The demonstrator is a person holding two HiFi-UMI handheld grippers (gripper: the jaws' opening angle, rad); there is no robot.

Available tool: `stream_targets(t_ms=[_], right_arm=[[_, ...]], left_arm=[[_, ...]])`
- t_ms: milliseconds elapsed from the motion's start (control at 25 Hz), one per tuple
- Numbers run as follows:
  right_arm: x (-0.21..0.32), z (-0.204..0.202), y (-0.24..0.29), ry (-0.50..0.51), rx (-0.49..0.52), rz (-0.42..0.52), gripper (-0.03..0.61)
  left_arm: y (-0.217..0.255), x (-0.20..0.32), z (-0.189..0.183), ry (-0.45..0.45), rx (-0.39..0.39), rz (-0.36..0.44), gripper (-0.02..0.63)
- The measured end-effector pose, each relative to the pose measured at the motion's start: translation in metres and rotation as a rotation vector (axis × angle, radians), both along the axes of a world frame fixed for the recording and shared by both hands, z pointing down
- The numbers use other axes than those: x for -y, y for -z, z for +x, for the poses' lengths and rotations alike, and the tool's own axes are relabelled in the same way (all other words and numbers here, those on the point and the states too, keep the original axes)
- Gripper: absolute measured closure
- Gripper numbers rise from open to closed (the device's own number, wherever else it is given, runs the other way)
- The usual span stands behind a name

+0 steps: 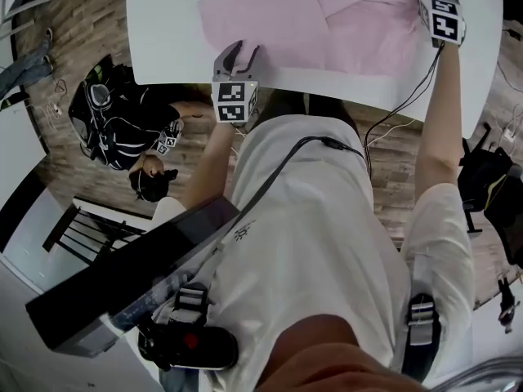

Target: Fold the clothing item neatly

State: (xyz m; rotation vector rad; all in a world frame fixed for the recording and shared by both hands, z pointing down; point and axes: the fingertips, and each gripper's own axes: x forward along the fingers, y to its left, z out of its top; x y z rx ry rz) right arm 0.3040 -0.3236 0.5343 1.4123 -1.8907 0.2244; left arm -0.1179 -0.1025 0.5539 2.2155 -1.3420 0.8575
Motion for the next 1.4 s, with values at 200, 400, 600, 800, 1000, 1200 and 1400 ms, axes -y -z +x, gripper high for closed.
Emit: stream_targets(t_ms=[200,400,600,800,1000,1200,1400], right_arm=[[-0.02,-0.008,0.022,-0.035,0.015,0.035,0.451],[-0.043,0.002,0.041,-0.077,-0.008,0.068,0.451],[-0.062,-0.01,0.05,-0.09,0.009,0.1,0.451],[-0.086,-0.017,0.047,-0.105,0.011,0.102,0.451],[-0.107,-0.009,0.033,-0.124,-0.015,0.077,0.451],[-0.13,-0.008,0.026,-0.132,-0.038,0.048,0.451],[-0.14,-0.015,0.016,-0.133,-0.037,0.012,0.451]], left_arm=[[-0.012,-0.014,-0.075,0.137,0.022,-0.103,0.434],[-0.021,-0.017,-0.081,0.172,0.008,-0.173,0.434],[-0.001,-0.005,-0.068,0.129,-0.083,-0.157,0.603],[0.076,0.06,-0.077,0.215,-0.327,0.013,0.603],[0.124,0.174,-0.111,0.325,-0.454,0.172,0.603],[0.117,0.27,-0.145,0.431,-0.431,0.164,0.603],[0.075,0.318,-0.156,0.375,-0.183,0.117,0.507]])
